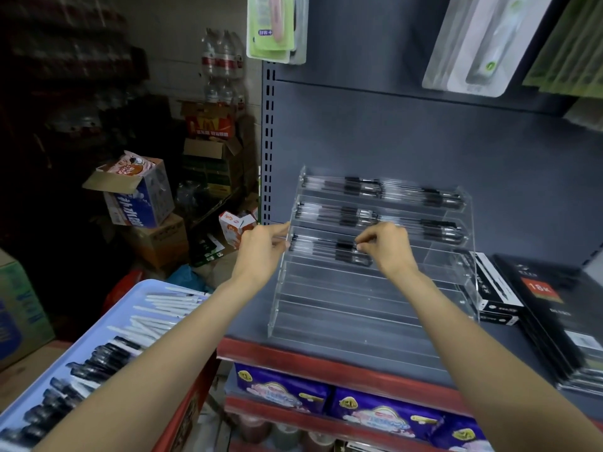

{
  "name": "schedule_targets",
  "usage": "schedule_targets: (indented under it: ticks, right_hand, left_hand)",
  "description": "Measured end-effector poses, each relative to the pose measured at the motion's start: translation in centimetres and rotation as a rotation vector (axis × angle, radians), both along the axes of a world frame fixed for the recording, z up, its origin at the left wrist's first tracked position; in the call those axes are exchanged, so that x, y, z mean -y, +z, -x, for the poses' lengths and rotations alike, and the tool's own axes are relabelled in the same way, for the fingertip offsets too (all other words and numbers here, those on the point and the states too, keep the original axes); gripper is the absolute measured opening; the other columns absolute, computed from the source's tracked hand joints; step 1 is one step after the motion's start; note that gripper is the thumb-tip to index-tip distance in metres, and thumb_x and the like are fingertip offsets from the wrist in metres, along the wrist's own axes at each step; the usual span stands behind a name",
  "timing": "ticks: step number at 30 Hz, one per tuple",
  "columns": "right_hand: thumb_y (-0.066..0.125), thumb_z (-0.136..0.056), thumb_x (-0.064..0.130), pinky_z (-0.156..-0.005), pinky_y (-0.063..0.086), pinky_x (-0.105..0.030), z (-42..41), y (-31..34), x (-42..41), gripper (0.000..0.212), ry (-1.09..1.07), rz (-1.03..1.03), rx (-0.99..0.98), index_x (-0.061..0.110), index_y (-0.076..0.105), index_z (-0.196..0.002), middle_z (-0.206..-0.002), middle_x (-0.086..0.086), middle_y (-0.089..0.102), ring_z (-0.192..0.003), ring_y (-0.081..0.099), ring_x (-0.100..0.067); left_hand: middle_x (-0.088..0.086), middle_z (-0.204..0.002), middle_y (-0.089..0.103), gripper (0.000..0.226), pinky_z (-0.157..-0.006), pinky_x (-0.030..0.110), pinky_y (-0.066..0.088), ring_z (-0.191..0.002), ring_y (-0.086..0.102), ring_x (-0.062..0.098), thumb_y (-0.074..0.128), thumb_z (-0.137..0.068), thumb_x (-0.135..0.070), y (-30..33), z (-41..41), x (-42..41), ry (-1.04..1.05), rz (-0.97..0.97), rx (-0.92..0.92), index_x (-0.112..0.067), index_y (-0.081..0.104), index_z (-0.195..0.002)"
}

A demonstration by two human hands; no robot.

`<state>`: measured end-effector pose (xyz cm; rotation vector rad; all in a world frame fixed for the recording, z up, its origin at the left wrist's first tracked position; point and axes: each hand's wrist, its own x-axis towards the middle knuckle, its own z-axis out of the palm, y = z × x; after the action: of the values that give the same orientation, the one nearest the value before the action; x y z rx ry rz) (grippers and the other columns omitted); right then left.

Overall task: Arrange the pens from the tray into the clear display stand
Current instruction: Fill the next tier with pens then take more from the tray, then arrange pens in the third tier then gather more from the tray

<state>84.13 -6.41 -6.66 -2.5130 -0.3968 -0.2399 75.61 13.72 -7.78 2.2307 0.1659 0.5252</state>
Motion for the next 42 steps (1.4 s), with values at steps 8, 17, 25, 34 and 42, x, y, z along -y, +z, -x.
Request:
schedule_targets:
  ticks: [8,17,25,34,42]
  right_hand:
    - [0.061,-0.087,0.008,-0.071,0.040,-0.001,4.9,0.5,-4.5,0.016,0.105,-0.307,0.043,0.014,0.072,-0.096,-0.093,0.003,0.069,-0.080,0.059,-0.007]
    - [0.057,-0.091,0.009,-0.070,0.043,-0.001,13.8,-4.1,-17.3,0.018,0.258,-0.364,-0.232,0.014,0.069,-0.103,-0.094,0.007,0.065,-0.084,0.058,-0.004]
    - [0.047,-0.097,0.008,-0.096,0.044,-0.033,21.0,-14.5,-29.0,0.030,0.206,-0.130,-0.536,0.006,0.055,-0.126,-0.129,-0.012,0.057,-0.114,0.056,-0.027]
    - [0.040,-0.099,0.016,-0.113,0.025,-0.035,20.7,-23.2,-35.6,0.051,0.067,0.155,-0.557,0.015,0.024,-0.148,-0.156,-0.006,0.016,-0.143,0.019,-0.024]
    - [0.046,-0.097,0.015,-0.088,0.046,-0.043,18.5,-23.7,-36.6,0.027,-0.059,0.293,-0.382,0.009,0.054,-0.122,-0.125,-0.012,0.046,-0.117,0.044,-0.030]
  left_hand:
    - [-0.003,-0.104,0.067,0.031,-0.080,0.004,0.042,-0.093,0.058,0.003,0.055,-0.091,-0.010,-0.8,3.9,-2.0,-0.064,-0.005,0.098,-0.014,0.059,-0.121]
    - [0.003,-0.105,0.065,0.022,-0.081,0.026,0.047,-0.092,0.058,0.014,0.053,-0.094,-0.014,-5.7,11.5,-14.4,-0.054,-0.127,-0.099,-0.012,0.061,-0.114]
    - [0.010,-0.118,0.063,0.025,-0.088,0.028,0.043,-0.107,0.059,0.026,0.050,-0.094,-0.009,-14.3,18.0,-28.8,-0.156,-0.191,-0.417,-0.010,0.062,-0.116]
    - [0.003,-0.157,0.016,0.048,-0.114,0.025,0.017,-0.144,0.019,0.019,0.036,-0.100,-0.013,-22.0,16.4,-34.6,-0.391,-0.404,-0.539,-0.013,0.025,-0.147]
    - [0.009,-0.128,0.051,0.031,-0.101,0.027,0.035,-0.116,0.052,0.026,0.044,-0.097,-0.012,-23.4,13.5,-35.2,-0.363,-0.293,-0.422,-0.008,0.055,-0.126]
